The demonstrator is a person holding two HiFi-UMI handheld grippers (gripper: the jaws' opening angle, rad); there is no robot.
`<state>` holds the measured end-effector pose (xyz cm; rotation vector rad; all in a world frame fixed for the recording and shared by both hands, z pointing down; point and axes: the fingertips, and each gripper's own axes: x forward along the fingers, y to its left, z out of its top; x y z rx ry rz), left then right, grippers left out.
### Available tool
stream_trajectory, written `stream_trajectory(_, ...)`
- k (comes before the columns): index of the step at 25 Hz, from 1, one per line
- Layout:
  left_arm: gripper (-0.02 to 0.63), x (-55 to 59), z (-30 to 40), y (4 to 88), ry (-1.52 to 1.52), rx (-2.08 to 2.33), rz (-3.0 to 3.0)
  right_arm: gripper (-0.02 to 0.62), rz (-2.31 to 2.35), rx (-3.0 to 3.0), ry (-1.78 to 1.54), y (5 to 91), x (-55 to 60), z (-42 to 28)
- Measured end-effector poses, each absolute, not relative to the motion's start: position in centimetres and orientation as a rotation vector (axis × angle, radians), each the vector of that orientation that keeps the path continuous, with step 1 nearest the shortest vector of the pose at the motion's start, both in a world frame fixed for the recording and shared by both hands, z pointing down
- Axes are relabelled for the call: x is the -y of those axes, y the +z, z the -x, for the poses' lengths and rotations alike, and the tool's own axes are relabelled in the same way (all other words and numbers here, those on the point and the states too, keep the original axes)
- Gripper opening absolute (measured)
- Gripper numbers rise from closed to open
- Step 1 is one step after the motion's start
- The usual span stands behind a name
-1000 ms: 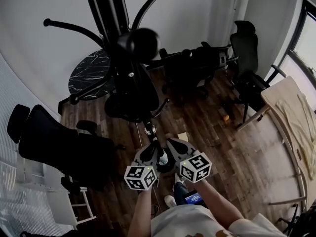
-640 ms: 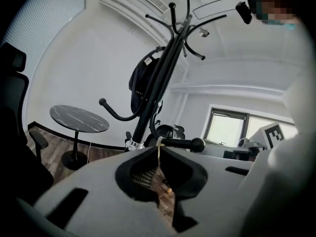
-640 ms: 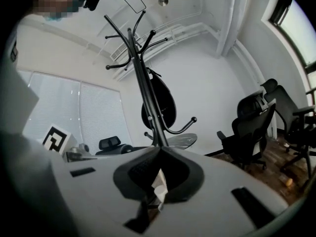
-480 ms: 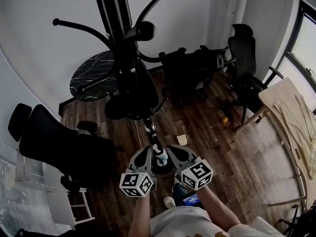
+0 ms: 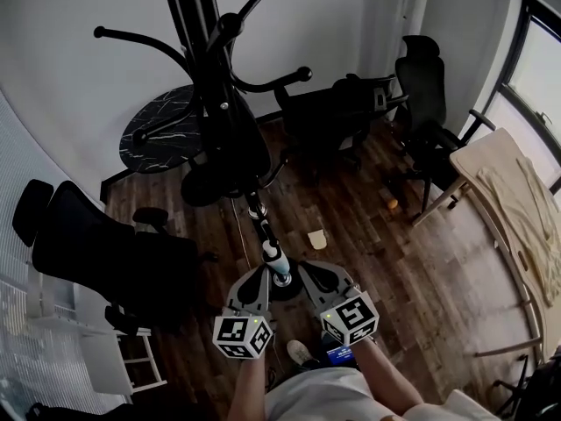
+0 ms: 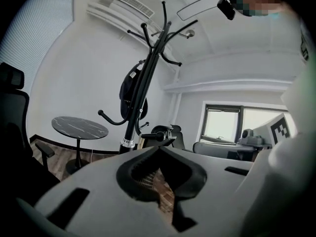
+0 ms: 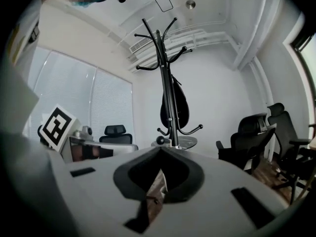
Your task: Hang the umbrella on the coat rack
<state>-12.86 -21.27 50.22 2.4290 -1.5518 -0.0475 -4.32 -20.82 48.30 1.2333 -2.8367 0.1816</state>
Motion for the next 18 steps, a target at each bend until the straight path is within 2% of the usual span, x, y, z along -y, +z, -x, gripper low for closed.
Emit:
stream_trajectory(9, 0.020, 17.1, 12.1, 49.8, -0.031, 1.656, -2.359, 0.011, -1.165, 2.850, 0.109, 47.5, 16.8, 3.7)
stream_trajectory(18, 0.020, 9.9, 8.8, 49.3, -0.083, 1.696, -2.314, 0.011, -1.149, 2.851, 0.102, 47.3, 10.4, -0.8)
